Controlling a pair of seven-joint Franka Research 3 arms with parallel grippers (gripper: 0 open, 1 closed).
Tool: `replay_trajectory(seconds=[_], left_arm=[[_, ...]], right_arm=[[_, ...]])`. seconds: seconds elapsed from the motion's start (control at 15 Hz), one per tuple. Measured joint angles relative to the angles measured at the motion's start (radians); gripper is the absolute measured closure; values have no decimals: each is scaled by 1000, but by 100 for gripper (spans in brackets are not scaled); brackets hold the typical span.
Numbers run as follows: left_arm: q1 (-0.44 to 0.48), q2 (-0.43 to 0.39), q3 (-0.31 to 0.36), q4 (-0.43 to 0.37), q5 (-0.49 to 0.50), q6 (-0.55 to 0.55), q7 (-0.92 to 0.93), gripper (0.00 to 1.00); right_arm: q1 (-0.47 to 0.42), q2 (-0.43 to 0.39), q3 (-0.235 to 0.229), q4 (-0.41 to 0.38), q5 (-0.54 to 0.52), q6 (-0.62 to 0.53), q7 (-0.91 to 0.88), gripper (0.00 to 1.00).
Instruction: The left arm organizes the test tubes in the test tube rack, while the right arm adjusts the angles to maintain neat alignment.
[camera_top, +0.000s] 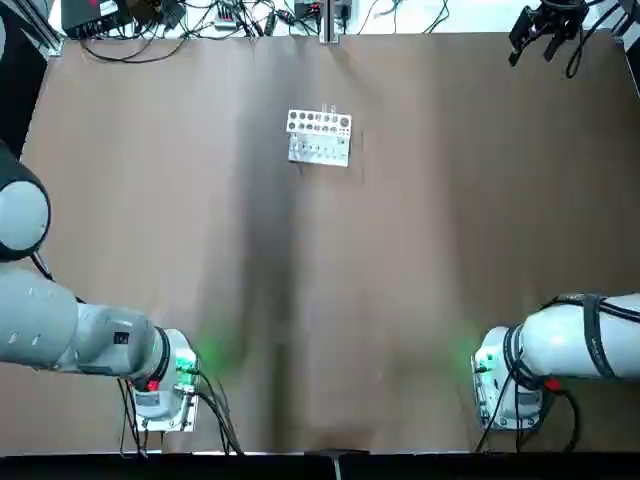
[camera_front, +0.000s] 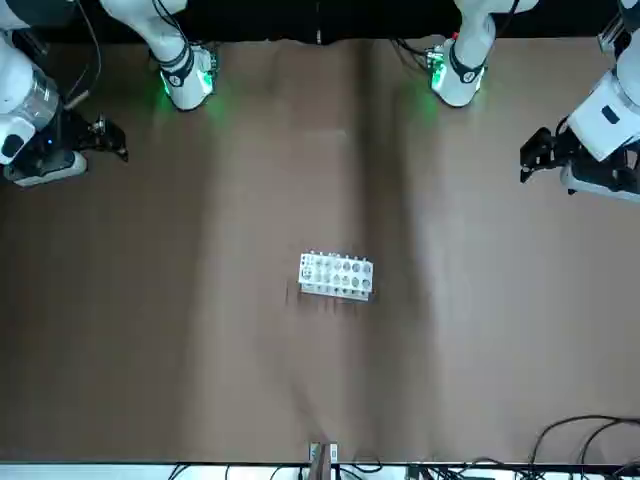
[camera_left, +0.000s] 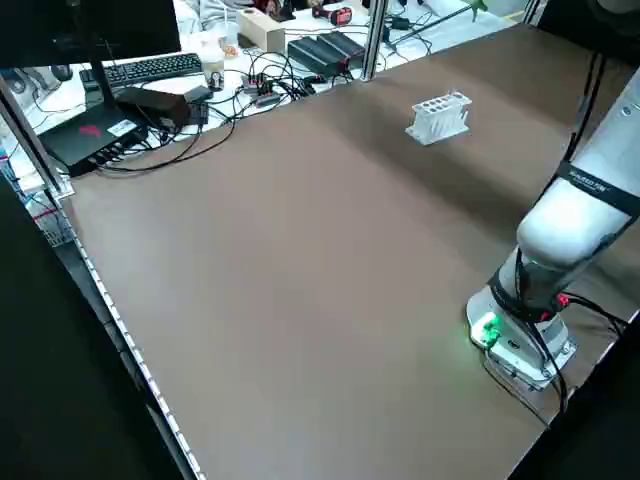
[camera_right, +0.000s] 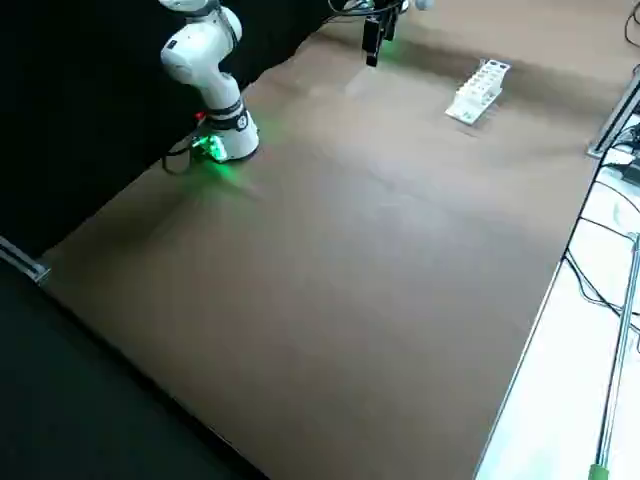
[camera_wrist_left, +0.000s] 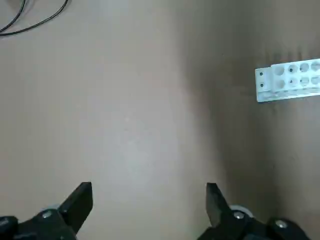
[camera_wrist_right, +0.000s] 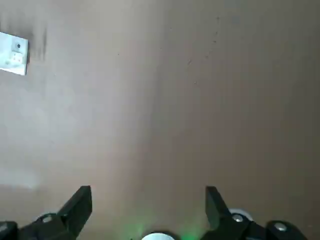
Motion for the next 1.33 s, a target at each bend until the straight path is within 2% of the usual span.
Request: replay_trajectory(seconds=[0.47, 0.6, 0.73, 0.93, 1.2, 1.33], left_arm=[[-3, 6, -8, -4, -14, 0, 1, 0], [-23, 35, -23, -9, -113, 1, -14, 0], [-86, 90, -37, -11, -159, 13, -92, 0], [-213, 157, -47, -10, -163, 129, -261, 0], [-289, 202, -48, -10, -163, 178, -377, 0], [-363, 286, -45, -10, -163, 324, -487, 0]], right_arm=[[0, 0, 0, -1, 0, -4, 0, 0], [0, 0, 0, -1, 0, -4, 0, 0], [0, 0, 0, -1, 0, -4, 0, 0], [0, 0, 0, -1, -1, -4, 0, 0], [0, 0, 0, -2, -1, -5, 0, 0], [0, 0, 1, -2, -1, -5, 0, 0]])
